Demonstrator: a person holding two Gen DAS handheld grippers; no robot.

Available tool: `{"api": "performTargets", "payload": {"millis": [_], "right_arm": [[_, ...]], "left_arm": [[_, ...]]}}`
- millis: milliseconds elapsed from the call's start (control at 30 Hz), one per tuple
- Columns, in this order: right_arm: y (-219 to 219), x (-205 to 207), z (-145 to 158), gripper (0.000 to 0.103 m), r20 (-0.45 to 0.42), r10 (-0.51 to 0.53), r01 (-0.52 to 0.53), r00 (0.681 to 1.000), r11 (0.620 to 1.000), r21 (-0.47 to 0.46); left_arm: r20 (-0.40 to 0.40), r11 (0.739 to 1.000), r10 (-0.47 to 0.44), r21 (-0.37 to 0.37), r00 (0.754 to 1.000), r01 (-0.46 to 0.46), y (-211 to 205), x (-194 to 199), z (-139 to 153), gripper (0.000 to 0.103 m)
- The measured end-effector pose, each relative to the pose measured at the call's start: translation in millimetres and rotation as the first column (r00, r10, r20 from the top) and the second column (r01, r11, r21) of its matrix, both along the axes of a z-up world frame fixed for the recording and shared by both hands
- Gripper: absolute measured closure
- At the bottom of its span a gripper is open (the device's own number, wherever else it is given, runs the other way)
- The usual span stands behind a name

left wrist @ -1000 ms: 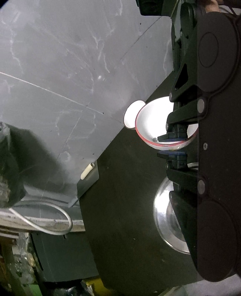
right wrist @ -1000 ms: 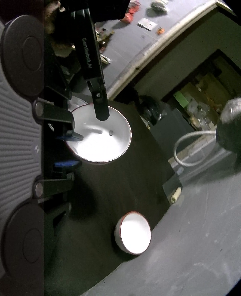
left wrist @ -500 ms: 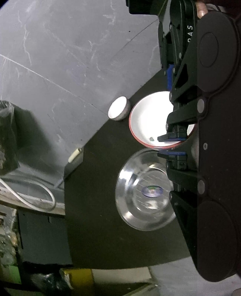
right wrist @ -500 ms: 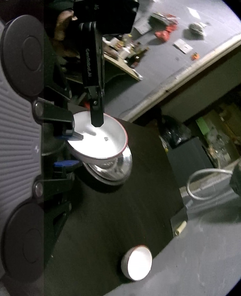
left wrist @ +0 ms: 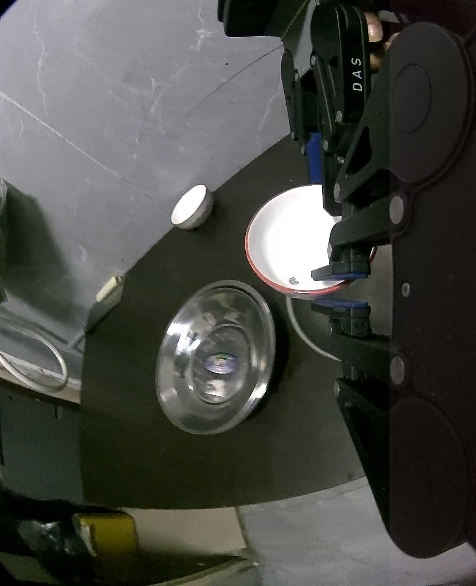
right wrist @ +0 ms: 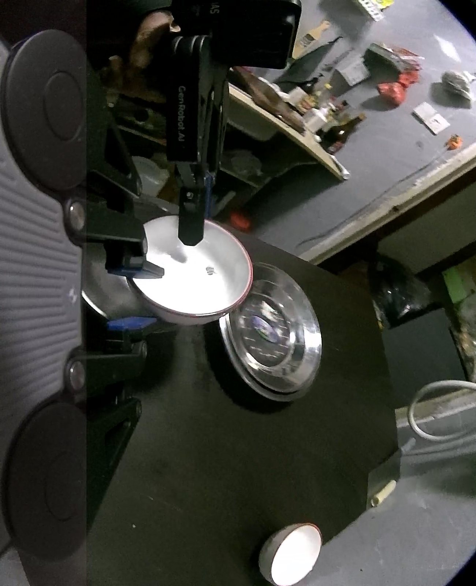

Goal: Organize plates and bowls
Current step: 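Carry the white bowl with the left gripper over the small steel bowl, then lower the white bowl into the small steel bowl and open the left gripper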

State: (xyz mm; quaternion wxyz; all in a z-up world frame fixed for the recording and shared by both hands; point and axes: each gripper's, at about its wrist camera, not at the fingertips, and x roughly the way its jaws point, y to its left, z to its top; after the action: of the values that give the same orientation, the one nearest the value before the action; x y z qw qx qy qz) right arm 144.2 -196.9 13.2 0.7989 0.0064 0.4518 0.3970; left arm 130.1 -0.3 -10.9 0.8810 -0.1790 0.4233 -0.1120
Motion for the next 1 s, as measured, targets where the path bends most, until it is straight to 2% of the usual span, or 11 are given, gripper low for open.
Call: {"api": "performTargets", "payload": {"millis": [433, 1000], "right_arm": [[14, 1, -2, 0.078, -0.032, 0.071, -0.073, 0.997, 0.996, -0.052], [25, 4, -7, 0.078, -0.052, 0.120, -0.125, 0.991, 0.988, -0.093]], "left_arm": [[-0.074, 0.999, 0.040, -0.012, 0.996, -0.041, 5, -12, -7, 0.091], [-0.137, 0.999, 0.034, 0.013, 0.990, -0.033, 3, -17, -10, 0.087]]}}
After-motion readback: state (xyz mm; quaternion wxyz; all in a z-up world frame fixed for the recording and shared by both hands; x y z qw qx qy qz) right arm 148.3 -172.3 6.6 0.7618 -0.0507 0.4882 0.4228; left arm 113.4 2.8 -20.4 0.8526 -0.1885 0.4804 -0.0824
